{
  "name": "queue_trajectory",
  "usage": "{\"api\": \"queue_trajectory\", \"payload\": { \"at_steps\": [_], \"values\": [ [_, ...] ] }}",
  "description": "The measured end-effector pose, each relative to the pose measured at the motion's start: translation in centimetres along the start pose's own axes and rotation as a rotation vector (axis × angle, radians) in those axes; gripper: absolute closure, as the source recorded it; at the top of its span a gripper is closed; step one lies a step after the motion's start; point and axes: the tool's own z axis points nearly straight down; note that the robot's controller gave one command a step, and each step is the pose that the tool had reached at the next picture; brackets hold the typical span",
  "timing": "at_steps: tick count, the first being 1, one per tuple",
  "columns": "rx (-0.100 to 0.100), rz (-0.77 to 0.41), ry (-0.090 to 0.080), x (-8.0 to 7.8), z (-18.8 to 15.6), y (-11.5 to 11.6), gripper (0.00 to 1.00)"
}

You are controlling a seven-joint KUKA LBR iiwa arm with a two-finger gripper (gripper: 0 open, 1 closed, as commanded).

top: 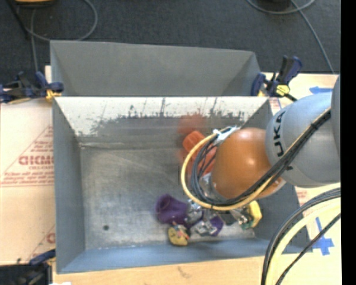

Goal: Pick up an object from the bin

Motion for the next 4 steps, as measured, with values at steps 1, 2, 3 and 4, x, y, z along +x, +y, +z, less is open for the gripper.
{"api": "queue_trajectory", "payload": {
  "at_steps": [1,2,3,4],
  "values": [
    [0.000,0.000,-0.001,0.0,0.0,0.0,1.00],
    [-0.004,-0.015,-0.018,-0.1,-4.7,0.1,1.00],
    [-0.002,0.018,-0.023,-0.4,-11.3,-1.9,1.00],
    [0.001,0.016,-0.030,-0.2,-10.9,-1.2,1.00]
  ]
}}
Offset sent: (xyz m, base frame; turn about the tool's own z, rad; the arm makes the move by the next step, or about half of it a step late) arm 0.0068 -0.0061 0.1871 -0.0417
